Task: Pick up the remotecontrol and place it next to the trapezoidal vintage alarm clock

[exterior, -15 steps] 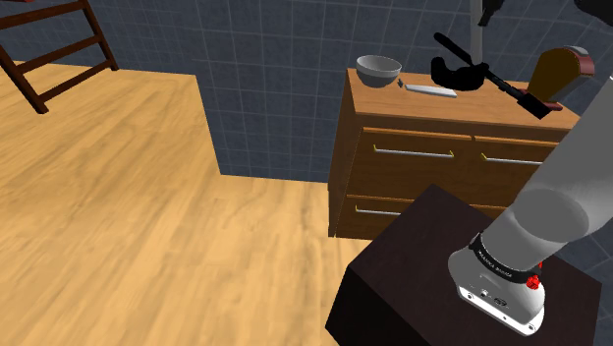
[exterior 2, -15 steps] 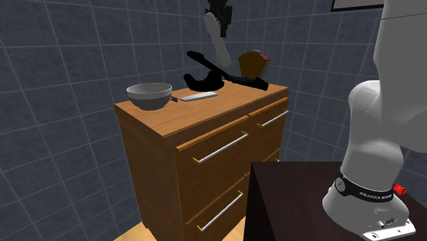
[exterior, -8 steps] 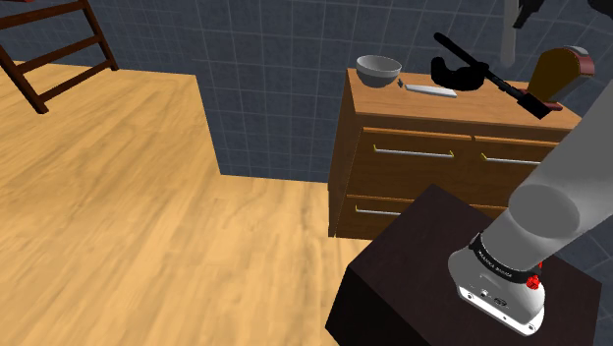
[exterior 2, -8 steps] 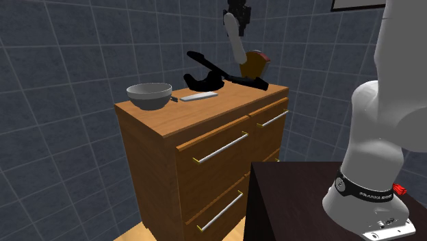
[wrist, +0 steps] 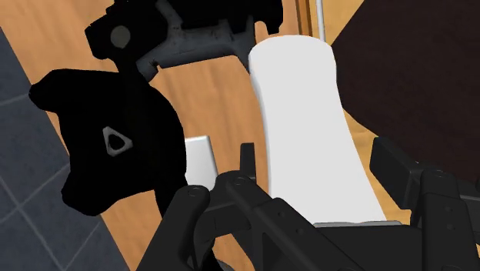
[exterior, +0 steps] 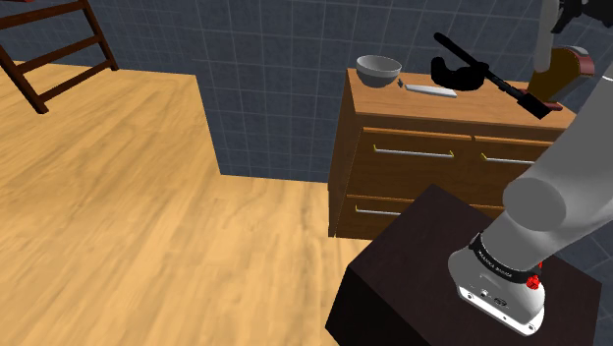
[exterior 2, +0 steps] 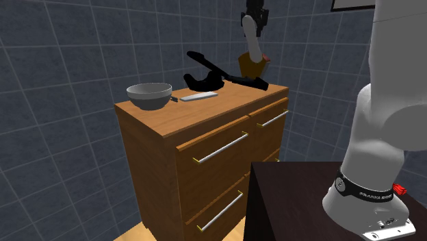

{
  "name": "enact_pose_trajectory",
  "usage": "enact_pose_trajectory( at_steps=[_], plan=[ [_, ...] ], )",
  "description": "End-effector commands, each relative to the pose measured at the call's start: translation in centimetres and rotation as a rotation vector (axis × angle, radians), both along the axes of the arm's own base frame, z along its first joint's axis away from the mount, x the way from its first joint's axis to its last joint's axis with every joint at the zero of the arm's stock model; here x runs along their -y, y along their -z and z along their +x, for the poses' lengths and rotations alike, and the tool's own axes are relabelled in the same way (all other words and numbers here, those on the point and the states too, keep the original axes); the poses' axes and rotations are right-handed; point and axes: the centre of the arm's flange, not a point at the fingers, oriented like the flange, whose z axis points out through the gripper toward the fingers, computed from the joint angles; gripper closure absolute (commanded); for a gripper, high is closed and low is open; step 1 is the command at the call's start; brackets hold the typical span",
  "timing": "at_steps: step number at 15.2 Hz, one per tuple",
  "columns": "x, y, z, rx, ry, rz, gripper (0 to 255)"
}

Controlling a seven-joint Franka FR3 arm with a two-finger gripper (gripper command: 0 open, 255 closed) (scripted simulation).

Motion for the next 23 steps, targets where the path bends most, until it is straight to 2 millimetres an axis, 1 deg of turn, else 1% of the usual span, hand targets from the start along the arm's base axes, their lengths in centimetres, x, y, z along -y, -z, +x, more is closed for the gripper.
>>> enact_pose_trajectory(
  at_steps=[1,13,14,23],
  plan=[
    [1.6,-0.1,-2.0,0.001,-0.002,-0.001,255],
    [11.0,-0.1,-14.8,0.001,-0.002,-0.001,255],
    [12.6,-0.2,-16.9,0.001,-0.002,0.0,255],
    [12.6,4.6,-16.9,0.001,-0.002,-0.001,255]
  ],
)
